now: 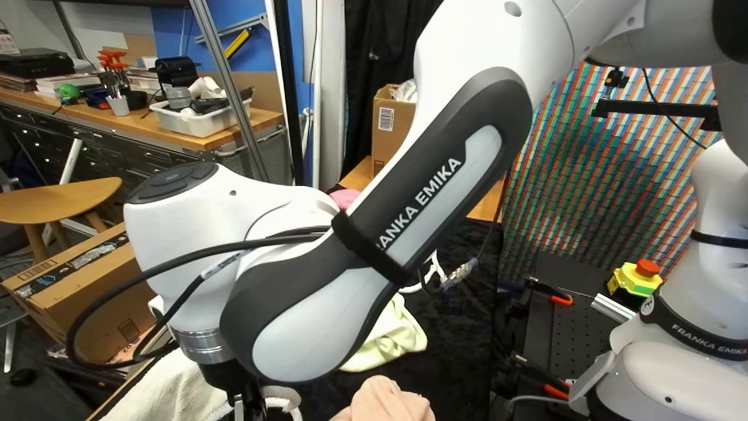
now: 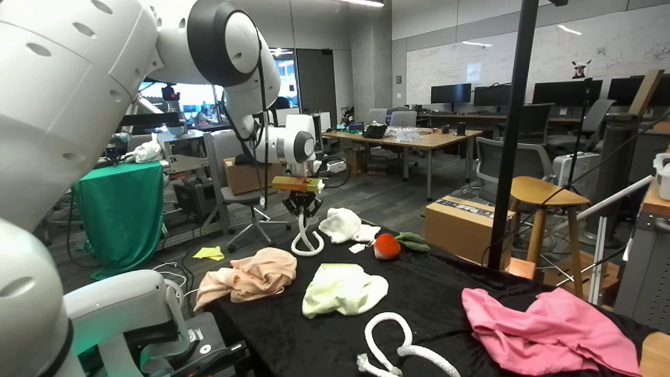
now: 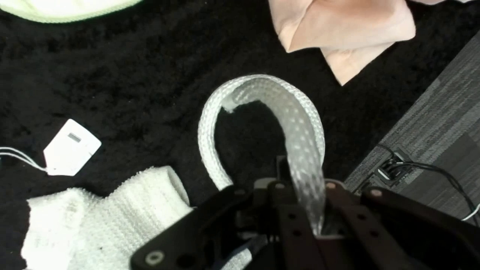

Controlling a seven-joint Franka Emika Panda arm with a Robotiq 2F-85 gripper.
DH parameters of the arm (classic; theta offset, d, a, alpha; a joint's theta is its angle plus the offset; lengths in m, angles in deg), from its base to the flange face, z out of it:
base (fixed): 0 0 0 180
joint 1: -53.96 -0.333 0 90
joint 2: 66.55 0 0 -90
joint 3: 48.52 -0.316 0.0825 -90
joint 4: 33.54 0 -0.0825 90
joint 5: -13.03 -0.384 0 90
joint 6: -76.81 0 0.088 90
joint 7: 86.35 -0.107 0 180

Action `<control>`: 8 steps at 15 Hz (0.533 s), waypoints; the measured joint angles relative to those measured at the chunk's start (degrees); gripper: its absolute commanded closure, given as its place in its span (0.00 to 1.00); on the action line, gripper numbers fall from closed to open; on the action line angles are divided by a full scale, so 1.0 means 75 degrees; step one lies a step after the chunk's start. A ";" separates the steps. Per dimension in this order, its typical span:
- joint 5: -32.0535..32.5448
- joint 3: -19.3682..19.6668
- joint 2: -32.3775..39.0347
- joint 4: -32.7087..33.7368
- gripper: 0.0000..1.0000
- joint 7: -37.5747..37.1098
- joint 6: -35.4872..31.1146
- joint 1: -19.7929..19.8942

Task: One by one, move every item on the table to the right back of the table.

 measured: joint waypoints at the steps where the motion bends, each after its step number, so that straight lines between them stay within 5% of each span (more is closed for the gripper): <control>1: 0.0000 0.0011 -0.0102 -0.0029 0.90 -0.0034 0.0027 0.0007; 8: 0.0033 0.0337 -0.1574 -0.0745 0.90 -0.0773 -0.0026 0.0189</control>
